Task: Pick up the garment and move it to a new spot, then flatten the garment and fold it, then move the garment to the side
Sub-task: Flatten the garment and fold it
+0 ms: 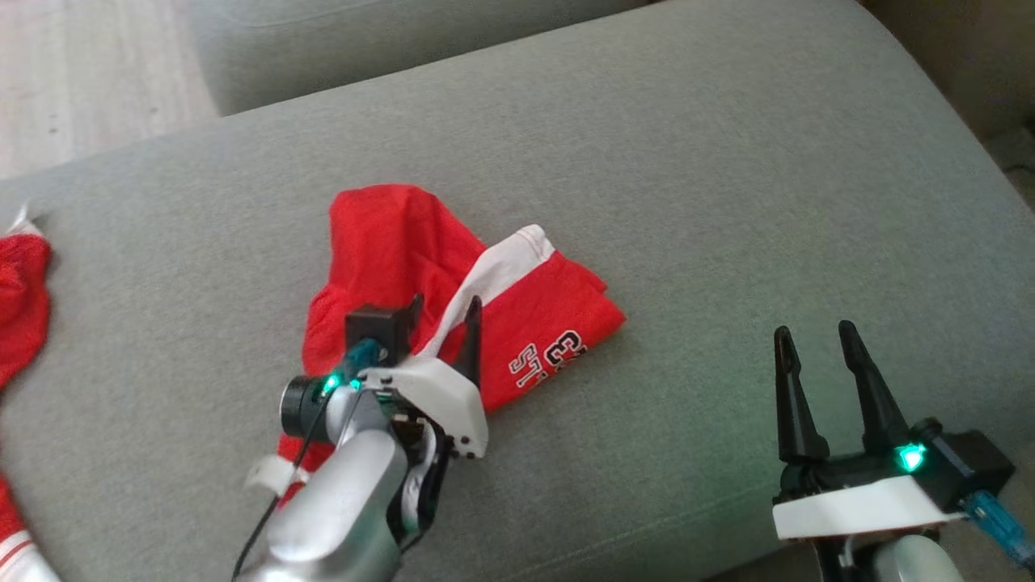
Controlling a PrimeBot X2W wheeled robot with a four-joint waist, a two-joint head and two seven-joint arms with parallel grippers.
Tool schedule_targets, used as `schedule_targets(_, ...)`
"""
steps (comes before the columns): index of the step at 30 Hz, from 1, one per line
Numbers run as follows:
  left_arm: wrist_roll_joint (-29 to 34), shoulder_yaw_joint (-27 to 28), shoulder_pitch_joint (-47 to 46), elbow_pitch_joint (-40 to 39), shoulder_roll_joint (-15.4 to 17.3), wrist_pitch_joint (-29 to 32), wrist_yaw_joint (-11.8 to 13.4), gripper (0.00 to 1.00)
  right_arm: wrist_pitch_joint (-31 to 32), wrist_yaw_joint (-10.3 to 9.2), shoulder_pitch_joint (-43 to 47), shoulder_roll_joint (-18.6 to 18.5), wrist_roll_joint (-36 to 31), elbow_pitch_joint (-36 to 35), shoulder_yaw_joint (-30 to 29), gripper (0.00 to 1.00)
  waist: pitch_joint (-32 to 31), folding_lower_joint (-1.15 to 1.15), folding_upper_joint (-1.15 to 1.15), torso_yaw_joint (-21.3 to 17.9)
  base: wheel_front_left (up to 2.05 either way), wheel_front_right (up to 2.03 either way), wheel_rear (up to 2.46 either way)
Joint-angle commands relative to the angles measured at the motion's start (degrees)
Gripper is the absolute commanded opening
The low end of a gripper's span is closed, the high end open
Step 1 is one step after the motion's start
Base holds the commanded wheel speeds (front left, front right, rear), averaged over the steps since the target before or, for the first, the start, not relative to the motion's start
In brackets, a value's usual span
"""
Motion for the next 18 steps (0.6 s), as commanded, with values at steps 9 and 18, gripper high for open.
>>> schedule_targets(9,-3.7,1.3,-8.6,14.2,-1.1,-1.3,-3.7,0.91,-0.4,0.44,-2.3,-0.4,0.8,-1.7,0.9,1.0,0.8,0.0,0.0,-2.1,0.0,0.0,0.0)
schedule_targets(18,-8.0,-4.2,-10.8,16.6,-1.4,-2.6,-6.2,0.0,-0.4,0.44,-2.7,-0.4,0.9,-1.5,0.6,1.0,0.9,0.0,0.0,-1.4,0.0,0.0,0.0)
